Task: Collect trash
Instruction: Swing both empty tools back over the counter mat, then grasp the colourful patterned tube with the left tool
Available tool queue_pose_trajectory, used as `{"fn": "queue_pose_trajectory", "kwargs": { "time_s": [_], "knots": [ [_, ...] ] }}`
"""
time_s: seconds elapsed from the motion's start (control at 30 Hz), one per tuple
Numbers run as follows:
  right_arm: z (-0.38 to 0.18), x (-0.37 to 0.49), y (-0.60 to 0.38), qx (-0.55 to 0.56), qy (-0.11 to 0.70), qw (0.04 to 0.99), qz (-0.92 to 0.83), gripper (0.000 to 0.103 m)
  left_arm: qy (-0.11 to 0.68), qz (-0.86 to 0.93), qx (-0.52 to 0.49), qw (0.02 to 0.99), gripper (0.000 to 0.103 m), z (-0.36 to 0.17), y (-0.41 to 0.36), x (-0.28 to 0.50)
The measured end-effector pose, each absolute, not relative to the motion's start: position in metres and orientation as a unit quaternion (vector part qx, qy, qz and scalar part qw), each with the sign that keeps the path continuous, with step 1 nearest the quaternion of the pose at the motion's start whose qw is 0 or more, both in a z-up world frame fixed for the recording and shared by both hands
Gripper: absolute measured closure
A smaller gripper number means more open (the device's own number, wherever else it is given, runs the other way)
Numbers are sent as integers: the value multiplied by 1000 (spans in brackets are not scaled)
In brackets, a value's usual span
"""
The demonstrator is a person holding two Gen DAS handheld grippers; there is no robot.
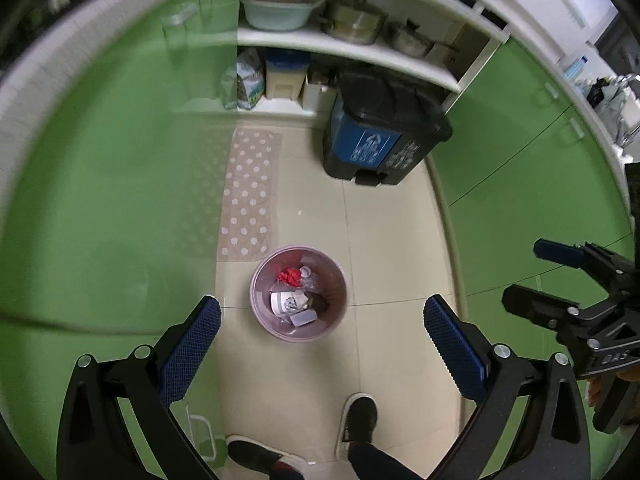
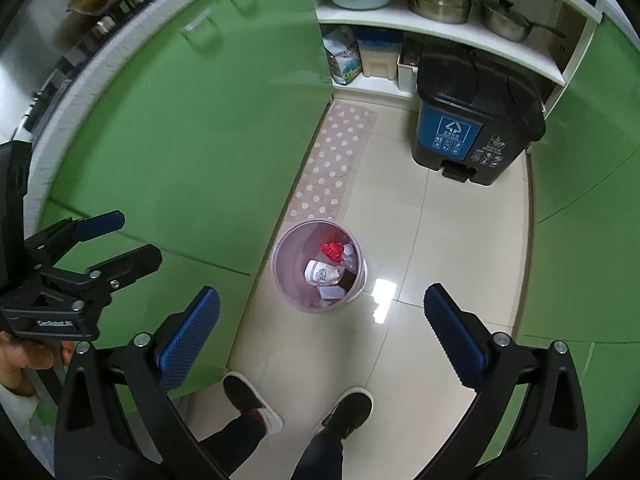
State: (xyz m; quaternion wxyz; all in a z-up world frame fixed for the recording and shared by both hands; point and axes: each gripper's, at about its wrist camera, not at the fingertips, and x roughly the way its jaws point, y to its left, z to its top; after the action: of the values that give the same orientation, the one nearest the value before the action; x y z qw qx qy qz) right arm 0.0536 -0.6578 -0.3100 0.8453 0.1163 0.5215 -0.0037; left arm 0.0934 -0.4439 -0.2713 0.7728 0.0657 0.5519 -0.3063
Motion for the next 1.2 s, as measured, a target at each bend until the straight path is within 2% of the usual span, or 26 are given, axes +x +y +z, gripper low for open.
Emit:
{"fn": "queue_pose_trajectory", "kwargs": {
  "time_s": [0.27, 0.5, 0.83, 1.2],
  "knots": [
    [-196, 9, -621, 95, 498, 862, 24, 3, 520, -283, 40, 805, 6, -151, -383, 56],
    [-119, 2, -556, 58, 461, 881, 91, 3, 486, -217, 15, 846, 6, -86, -294, 40],
    [-75, 21, -429, 12, 438, 877, 195, 3, 461, -116, -22, 880, 6, -45, -146, 14],
    [-74, 46, -300, -39, 445, 853, 271, 3, 488, -86, -35, 868, 6, -65, -54, 11]
  ]
}}
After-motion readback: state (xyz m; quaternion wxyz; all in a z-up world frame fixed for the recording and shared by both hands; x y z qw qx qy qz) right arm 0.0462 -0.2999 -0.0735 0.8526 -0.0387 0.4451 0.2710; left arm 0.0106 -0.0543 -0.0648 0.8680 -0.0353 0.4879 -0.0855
